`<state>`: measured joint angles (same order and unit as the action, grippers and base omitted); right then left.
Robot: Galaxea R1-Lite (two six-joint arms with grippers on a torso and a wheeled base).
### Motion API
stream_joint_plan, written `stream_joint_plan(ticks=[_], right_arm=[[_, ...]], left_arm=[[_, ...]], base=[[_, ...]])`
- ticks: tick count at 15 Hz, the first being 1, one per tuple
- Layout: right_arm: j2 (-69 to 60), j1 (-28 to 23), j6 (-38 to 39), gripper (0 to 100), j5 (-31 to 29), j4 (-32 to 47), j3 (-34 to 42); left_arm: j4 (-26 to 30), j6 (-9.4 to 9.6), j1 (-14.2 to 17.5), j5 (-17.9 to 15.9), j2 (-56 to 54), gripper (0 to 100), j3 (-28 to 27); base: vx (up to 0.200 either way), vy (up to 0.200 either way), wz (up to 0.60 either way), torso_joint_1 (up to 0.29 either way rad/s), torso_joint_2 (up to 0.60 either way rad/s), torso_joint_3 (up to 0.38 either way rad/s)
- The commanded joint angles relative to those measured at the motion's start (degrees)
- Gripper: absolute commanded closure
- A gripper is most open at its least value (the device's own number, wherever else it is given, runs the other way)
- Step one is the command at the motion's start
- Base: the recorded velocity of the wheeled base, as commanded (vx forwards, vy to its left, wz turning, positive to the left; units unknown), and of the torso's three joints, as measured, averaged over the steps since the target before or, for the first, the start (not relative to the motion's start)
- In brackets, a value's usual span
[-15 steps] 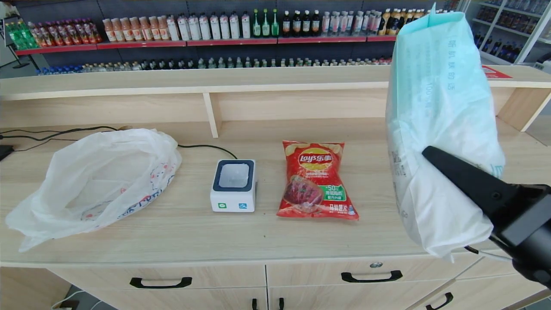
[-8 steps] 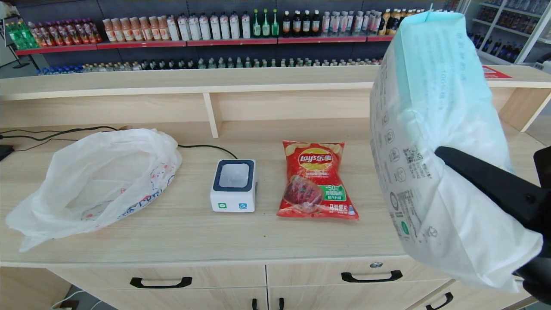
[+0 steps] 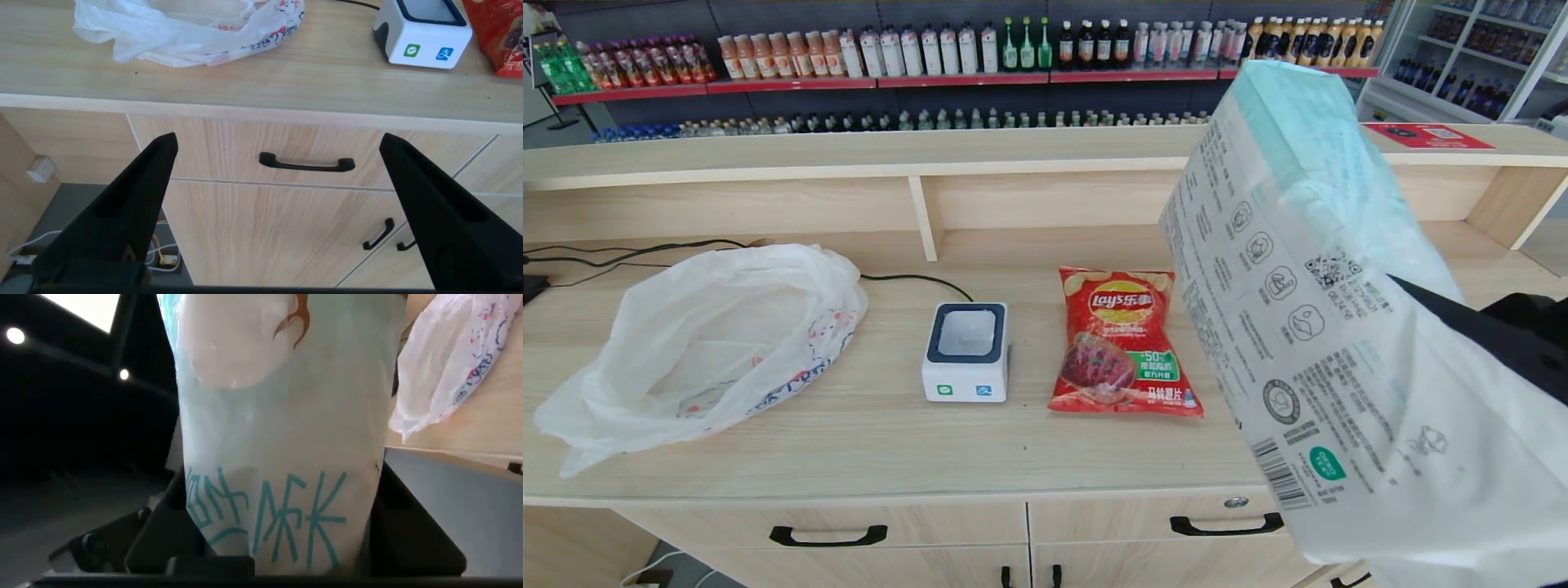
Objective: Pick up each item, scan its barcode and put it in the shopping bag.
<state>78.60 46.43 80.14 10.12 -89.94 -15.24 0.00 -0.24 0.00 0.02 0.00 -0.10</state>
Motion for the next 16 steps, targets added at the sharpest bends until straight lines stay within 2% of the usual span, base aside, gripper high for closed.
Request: stream_joint_plan(ticks=[1,6,9,13,16], right_arm=[[1.73,0.06,2.56,100,-0.01,-0.06,-1.46],[2.52,-0.03,16.71,100,-0.01,-0.06,-6.56],[3.75,0.06,20.85,100,-0.01,-0.06,-7.44],[4.19,0.06,31.74,100,0.08,-0.06,-9.55],[4.72,0.24,35.00,100,0.08,-0.06,-10.51]], left_arm=[[0.00,-0.02,0.00,0.06,0.09,0,0.01],[0.00,-0.02,0.00,0.06,0.00,0,0.01],[0.00,-0.02,0.09,0.06,0.09,0,0.01],[0.00,-0.02,0.09,0.06,0.00,0,0.01],[0.00,-0.02,0.00,0.06,0.00,0,0.01]], base=[[0.000,0.000,0.00,0.000,0.00,0.000],[0.000,0.000,0.00,0.000,0.00,0.000],[0.000,0.000,0.00,0.000,0.00,0.000],[0.000,0.000,0.00,0.000,0.00,0.000],[0.000,0.000,0.00,0.000,0.00,0.000]])
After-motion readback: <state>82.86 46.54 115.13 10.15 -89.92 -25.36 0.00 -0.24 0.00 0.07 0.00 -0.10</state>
